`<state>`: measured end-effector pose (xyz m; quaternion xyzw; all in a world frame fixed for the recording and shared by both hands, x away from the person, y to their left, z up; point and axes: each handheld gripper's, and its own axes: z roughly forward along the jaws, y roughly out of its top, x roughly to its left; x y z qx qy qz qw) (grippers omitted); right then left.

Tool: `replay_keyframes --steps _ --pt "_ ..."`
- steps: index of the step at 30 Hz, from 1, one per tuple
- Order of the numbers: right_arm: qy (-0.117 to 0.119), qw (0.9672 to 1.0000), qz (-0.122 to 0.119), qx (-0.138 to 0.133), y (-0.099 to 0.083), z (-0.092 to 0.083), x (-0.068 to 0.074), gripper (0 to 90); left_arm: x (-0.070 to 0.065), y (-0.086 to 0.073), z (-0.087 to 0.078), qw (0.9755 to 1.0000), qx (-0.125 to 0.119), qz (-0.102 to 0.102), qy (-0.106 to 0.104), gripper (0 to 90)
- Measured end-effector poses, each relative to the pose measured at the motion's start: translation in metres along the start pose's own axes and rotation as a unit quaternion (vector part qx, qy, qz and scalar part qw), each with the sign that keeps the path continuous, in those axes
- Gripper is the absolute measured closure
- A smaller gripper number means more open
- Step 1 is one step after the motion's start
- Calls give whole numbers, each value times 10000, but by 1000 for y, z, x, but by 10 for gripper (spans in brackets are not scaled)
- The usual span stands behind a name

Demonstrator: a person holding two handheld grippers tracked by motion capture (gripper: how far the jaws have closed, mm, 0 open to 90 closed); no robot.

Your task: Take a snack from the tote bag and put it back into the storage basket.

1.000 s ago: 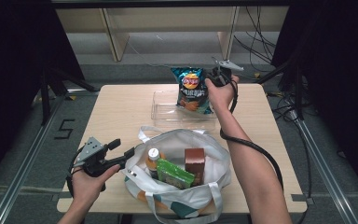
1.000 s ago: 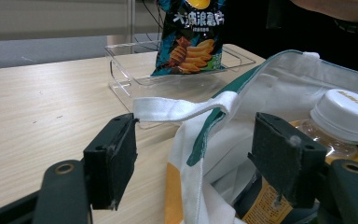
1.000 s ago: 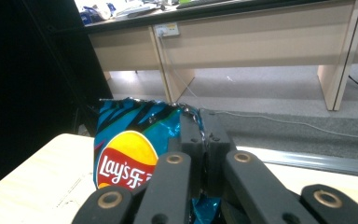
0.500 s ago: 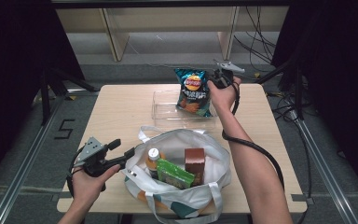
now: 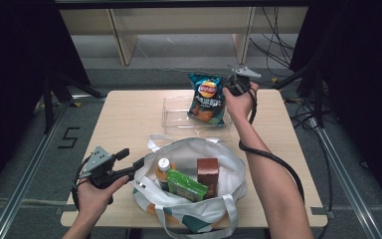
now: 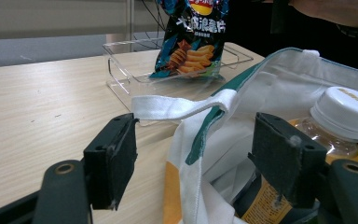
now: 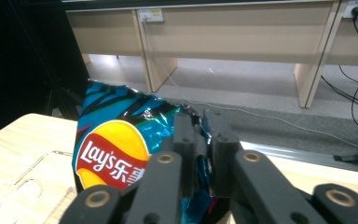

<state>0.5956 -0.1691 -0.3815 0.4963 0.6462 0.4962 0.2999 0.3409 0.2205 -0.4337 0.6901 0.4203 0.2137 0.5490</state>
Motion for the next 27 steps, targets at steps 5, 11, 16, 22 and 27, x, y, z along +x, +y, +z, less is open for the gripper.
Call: replay_keyframes --steps 5,11,16,22,27 --pt "-70 9999 -48 61 1 -2 0 765 0 0 0 10000 -8 -2 0 304" --pt "33 9999 101 67 2 -3 -1 578 0 0 0 10000 -4 -2 -3 304" --pt "62 10000 19 71 3 -6 -4 458 -1 0 1 10000 -25 8 -29 303" --pt "78 9999 108 11 7 -18 -2 388 0 0 1 10000 -27 5 -7 303" --pt "123 9998 147 -29 6 -28 -1 358 2 0 1 10000 -35 -2 13 303"
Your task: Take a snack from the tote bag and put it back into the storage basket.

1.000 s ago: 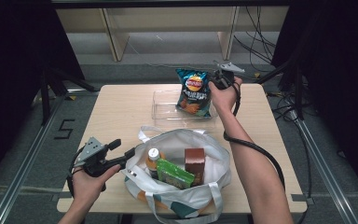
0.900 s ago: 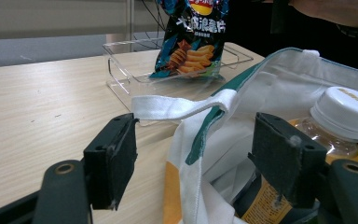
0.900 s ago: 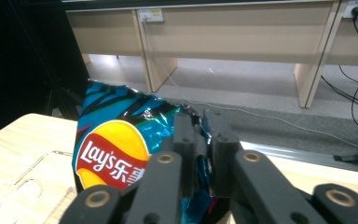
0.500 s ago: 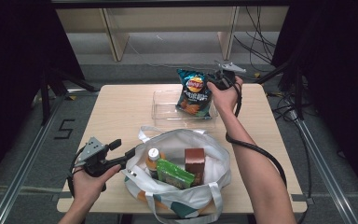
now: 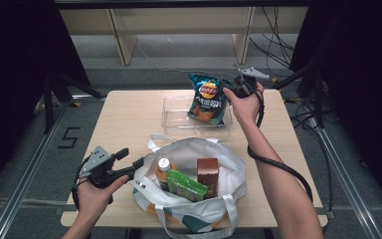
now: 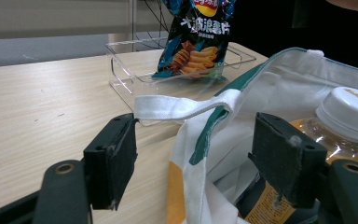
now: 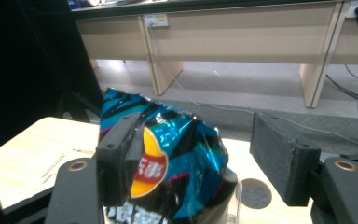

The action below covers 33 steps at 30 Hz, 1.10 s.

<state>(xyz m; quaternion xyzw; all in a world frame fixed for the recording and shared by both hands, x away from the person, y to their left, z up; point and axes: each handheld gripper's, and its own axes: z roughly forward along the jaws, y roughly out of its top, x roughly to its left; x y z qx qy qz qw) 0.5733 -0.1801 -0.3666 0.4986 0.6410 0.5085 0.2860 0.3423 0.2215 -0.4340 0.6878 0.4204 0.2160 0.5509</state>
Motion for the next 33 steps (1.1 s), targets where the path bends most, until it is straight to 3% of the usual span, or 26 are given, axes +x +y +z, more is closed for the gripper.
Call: replay_keyframes --steps 1,2,4,6,7,12,17,18,21,33 --pt "33 10000 57 6 0 -3 1 357 0 0 0 10000 7 10 7 303" --pt "43 9999 -101 -8 0 -5 -2 356 0 0 0 10000 -19 8 -35 303" --pt "72 10000 16 7 -1 -12 1 357 -1 1 0 10000 10 17 10 303" --pt "115 9999 -109 11 -3 -16 0 359 -1 0 0 10000 13 16 14 303" --pt "131 9999 -33 23 -2 -19 3 359 -1 0 0 10000 10 13 15 303" --pt "167 9997 -158 35 -2 -33 4 363 0 1 0 10000 -13 14 -7 303" --pt "250 9996 -93 26 -5 -48 7 368 -2 1 0 10000 10 22 20 303" --pt "294 9994 -170 -14 -6 -49 7 368 -2 1 0 10000 7 16 21 303" --pt "363 9993 -39 26 -10 -58 11 372 -2 1 1 10000 -26 16 -24 303" --pt "613 9980 -158 52 -19 -86 19 379 -4 2 0 10000 -2 69 3 302"
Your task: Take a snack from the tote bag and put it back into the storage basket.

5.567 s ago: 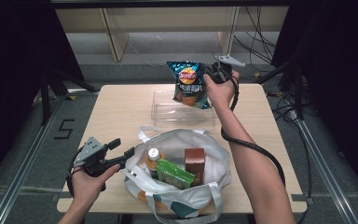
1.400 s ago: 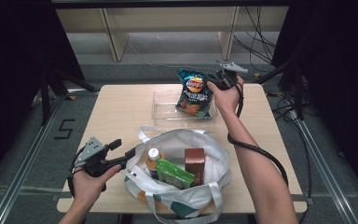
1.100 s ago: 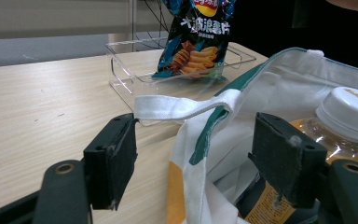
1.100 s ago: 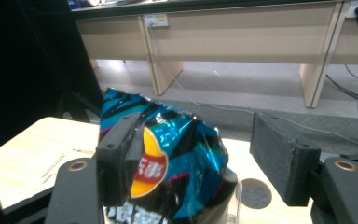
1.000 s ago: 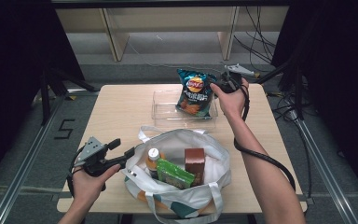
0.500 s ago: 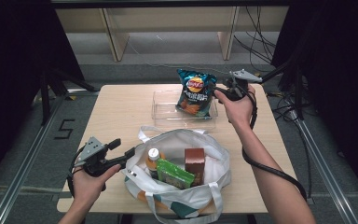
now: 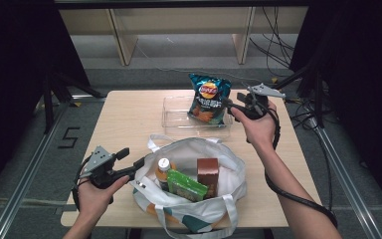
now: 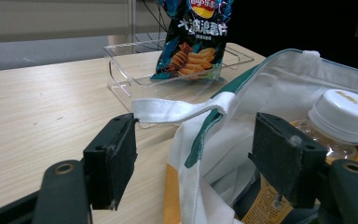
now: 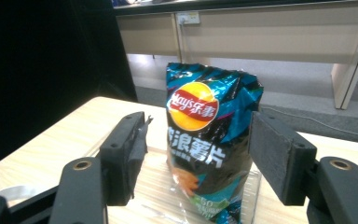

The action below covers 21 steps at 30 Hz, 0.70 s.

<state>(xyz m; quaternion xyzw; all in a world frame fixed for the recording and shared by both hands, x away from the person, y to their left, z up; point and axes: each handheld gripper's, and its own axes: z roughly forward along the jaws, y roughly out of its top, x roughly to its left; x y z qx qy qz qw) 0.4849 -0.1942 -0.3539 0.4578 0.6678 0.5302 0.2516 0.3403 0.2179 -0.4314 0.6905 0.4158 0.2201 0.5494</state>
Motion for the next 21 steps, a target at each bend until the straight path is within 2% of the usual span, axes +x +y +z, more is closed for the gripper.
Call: replay_keyframes --steps 1,2,4,5,8,10,11,12,15,16,19,20,21 --pt "21 10000 39 2 0 -3 2 379 0 0 0 10000 7 -1 -2 302" --pt "14 10000 -24 3 0 -6 3 379 -1 0 0 10000 6 4 -16 302" --pt "85 9999 85 -7 -2 -11 7 379 -1 0 0 10000 4 11 -23 302" --pt "76 10000 -31 -15 -2 -13 6 378 -1 0 1 10000 -28 -2 -52 302" --pt "163 9999 2 -38 -3 -20 11 377 -1 1 0 10000 1 17 -19 302" --pt "206 9997 -95 -2 -4 -25 15 376 -2 1 -1 10000 3 11 -8 302" --pt "226 9997 -33 -12 -5 -28 19 375 -2 1 -1 10000 1 8 -9 302" --pt "252 9996 -93 -26 -6 -30 21 375 -2 1 -1 10000 -1 10 -9 302" --pt "308 9995 -34 39 -9 -38 30 373 -2 1 -1 10000 -14 9 -14 302" --pt "332 9993 -175 -1 -11 -40 32 372 -2 1 -1 10000 -17 11 -14 302" --pt "371 9991 -199 6 -15 -46 38 367 -2 1 -2 10000 -20 20 -17 302" --pt "399 9990 -189 16 -17 -49 41 366 -2 1 -2 10000 -26 21 -17 302" --pt "403 9992 -51 38 -19 -52 44 364 -2 1 -2 10000 -30 26 -15 302"
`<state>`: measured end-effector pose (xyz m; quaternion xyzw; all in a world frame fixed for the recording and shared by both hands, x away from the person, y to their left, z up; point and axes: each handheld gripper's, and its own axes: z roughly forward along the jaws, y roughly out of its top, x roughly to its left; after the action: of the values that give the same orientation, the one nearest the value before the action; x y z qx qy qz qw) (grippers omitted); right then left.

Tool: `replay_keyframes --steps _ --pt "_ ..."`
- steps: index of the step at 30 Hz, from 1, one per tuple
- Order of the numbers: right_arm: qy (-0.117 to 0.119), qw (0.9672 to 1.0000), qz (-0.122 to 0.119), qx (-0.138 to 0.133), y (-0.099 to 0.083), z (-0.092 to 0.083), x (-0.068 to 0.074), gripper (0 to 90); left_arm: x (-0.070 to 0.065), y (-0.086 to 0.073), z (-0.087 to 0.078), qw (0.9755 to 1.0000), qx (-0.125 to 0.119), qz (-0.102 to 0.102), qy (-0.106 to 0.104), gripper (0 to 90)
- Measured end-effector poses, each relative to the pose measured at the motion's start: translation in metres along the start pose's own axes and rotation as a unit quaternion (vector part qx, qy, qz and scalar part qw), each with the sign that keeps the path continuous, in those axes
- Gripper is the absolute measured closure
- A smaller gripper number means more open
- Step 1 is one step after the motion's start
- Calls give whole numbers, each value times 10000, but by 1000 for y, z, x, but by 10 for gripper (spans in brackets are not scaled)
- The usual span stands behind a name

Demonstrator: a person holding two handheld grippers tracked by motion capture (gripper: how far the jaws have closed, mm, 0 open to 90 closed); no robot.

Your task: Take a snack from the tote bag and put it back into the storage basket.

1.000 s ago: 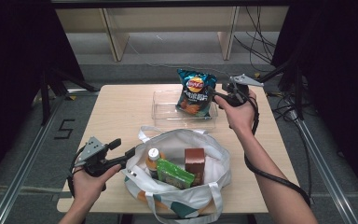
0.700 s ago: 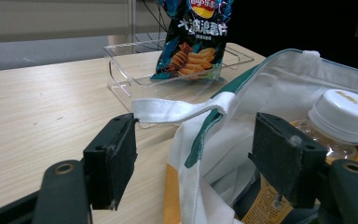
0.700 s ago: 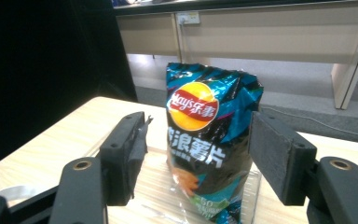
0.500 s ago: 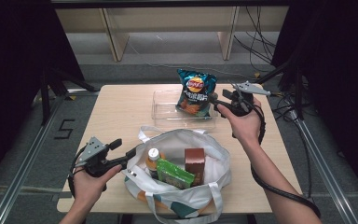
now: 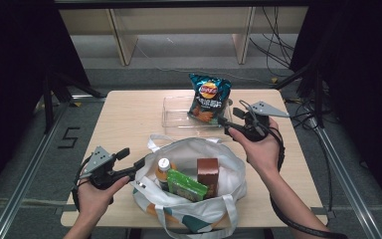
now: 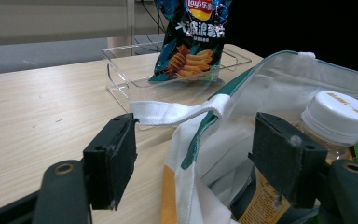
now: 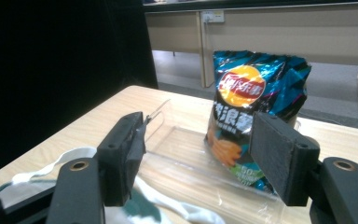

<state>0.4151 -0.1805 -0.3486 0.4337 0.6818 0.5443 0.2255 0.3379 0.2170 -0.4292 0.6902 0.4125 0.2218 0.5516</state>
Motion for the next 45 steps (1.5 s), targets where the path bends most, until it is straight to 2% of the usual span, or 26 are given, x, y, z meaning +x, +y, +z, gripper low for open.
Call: replay_keyframes --steps 2,8,10,13,16,17,18,20,24,28,30,34,36,37,40,42,45 --pt "10 9999 -128 -3 -4 -4 2 361 0 0 0 10000 2 2 2 302" --pt "120 9999 -69 -9 -14 -16 14 349 -1 0 0 10000 0 3 2 302" --pt "222 9997 -70 16 -16 -21 19 343 -1 0 0 10000 11 1 3 302" --pt "328 9993 -201 -22 -19 -27 24 334 0 0 0 10000 3 8 -6 302" --pt "366 9993 -101 2 -22 -32 29 329 0 0 0 10000 6 -4 -7 301" --pt "357 9991 -230 14 -23 -34 29 328 0 0 0 10000 5 5 -11 302" --pt "388 9992 -115 33 -24 -35 32 328 0 0 0 10000 4 8 -10 301" --pt "361 9992 -181 30 -25 -38 32 327 0 0 -1 10000 10 0 -3 301" --pt "422 9991 -105 1 -30 -44 35 327 1 -2 1 10000 9 -47 -26 302" --pt "417 9990 -129 27 -37 -50 38 327 2 -1 3 9999 -26 -57 -92 301" --pt "361 9993 -83 21 -40 -54 40 327 1 -1 2 10000 21 -41 -68 302" --pt "172 9997 -160 -78 -46 -59 47 327 1 -1 2 10000 11 -40 -85 301" --pt "157 9997 -145 -83 -47 -63 51 328 1 -1 2 10000 6 -44 -73 301" --pt "117 9995 -258 -118 -47 -64 50 328 1 -1 2 10000 2 -31 -87 301" --pt "152 9997 -181 -97 -50 -67 53 327 0 -1 3 10000 26 -17 -79 301" --pt "120 9997 -204 -38 -52 -69 53 328 0 -1 4 9999 -14 -23 -132 300" --pt "98 9994 -321 -62 -55 -71 55 327 0 0 5 10000 17 -24 -84 300"
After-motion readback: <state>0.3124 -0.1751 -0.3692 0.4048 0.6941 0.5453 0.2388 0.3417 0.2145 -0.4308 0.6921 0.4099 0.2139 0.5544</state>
